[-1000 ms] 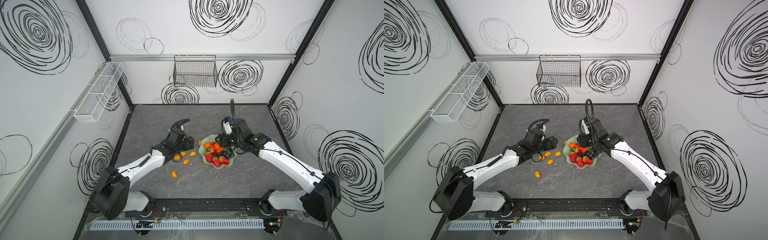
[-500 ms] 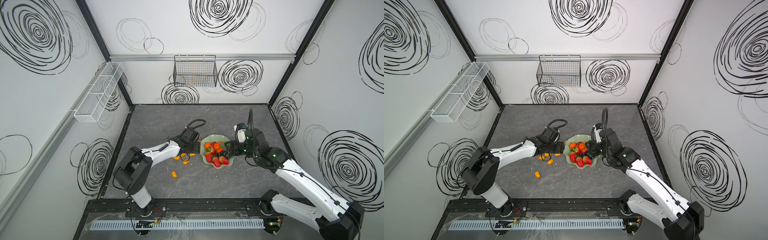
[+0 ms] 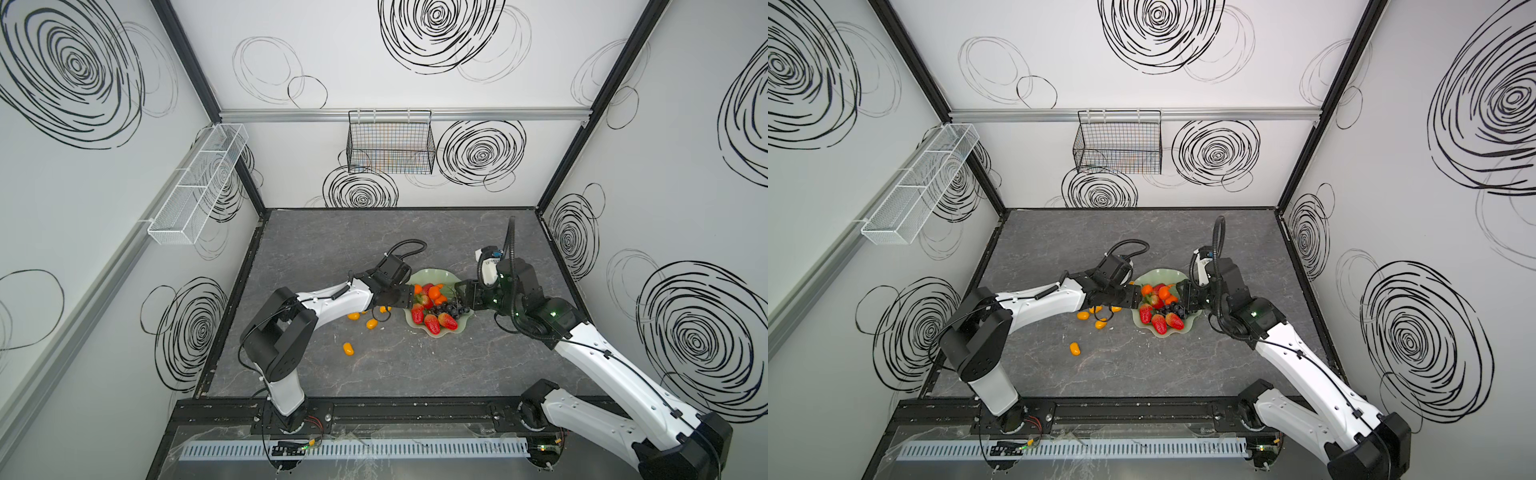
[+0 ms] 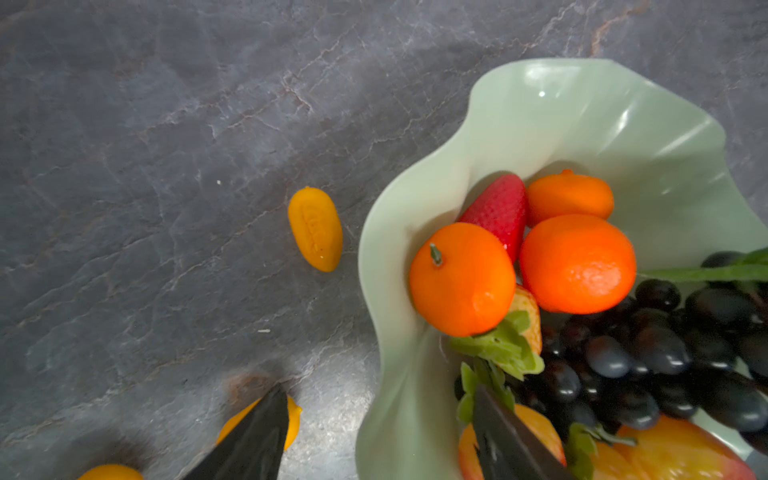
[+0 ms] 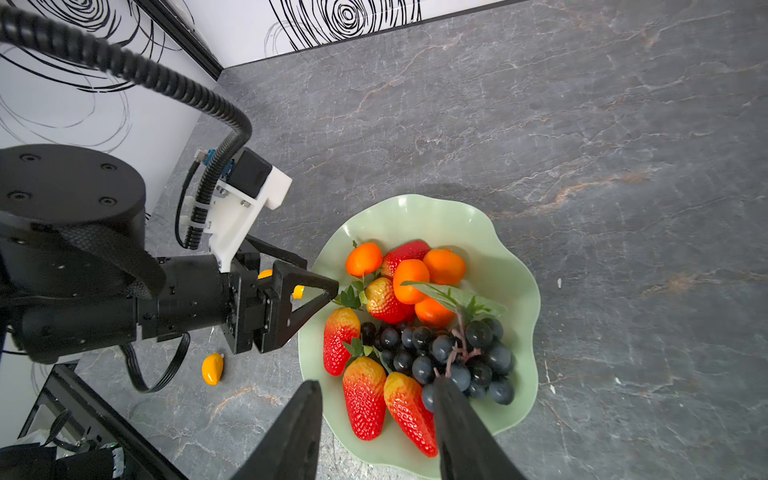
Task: Place and organize the fake fruits in the fruit bowl
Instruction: 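Move the left gripper over a yellow fruit while the right gripper withdraws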
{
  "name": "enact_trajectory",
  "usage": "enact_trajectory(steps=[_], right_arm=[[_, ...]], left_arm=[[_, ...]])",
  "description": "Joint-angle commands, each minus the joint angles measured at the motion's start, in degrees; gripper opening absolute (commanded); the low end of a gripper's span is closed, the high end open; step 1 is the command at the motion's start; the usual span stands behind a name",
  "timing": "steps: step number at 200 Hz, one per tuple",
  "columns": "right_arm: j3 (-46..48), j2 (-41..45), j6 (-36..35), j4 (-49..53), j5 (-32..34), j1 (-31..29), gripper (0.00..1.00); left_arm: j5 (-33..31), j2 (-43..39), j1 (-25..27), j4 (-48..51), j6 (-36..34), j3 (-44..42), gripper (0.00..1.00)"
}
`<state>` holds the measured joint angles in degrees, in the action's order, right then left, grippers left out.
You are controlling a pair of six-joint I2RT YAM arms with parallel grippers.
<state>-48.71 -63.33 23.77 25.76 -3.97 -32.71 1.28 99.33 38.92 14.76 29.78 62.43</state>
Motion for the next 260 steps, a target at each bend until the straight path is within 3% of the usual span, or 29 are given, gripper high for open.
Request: enact_trajectory(steps=[1, 35, 64, 110, 168, 186, 206, 227, 260], right_arm=[[0.74, -0.60, 0.32, -2.59, -0.33, 0.36, 0.48], [0.83, -0.97, 0.07, -3.65, -3.00, 0.37, 0.49], [2.78, 0.58, -0.04, -8.48, -8.77, 0.44, 0.51], [6.34, 3.15, 0.58, -12.37, -9.38, 0.40, 0.52], [7.00, 3.20, 0.88, -11.50, -8.20, 0.82, 0.52], [7.48, 3.30, 1.00, -11.61, -8.25, 0.96, 0.52], [7.92, 3.43, 1.09, -11.39, -8.12, 1.04, 0.52], [8.11, 3.56, 1.10, -11.02, -7.60, 1.16, 0.52], [8.11, 3.71, 1.13, -10.99, -7.50, 1.24, 0.52]], left_arm=[[0.30, -5.32, -2.60, -2.87, -0.30, -1.74, 0.74], [-0.69, -6.16, -6.80, -1.07, -0.28, -3.81, 0.69], [-1.64, -2.59, -6.68, 1.21, -1.45, -2.46, 0.65], [-0.58, 0.73, -5.71, 0.27, -2.06, -1.12, 0.66], [-1.19, 3.38, -1.67, 0.55, -2.07, 1.76, 0.74], [-1.73, 4.25, -0.93, 0.77, -1.92, 2.71, 0.82], [-3.70, 5.62, -0.66, 2.16, -1.48, 4.53, 0.85], [-5.90, 7.44, -0.97, 3.67, -1.04, 6.55, 0.85], [-9.32, 11.31, -1.03, 6.86, -1.84, 11.28, 0.74]])
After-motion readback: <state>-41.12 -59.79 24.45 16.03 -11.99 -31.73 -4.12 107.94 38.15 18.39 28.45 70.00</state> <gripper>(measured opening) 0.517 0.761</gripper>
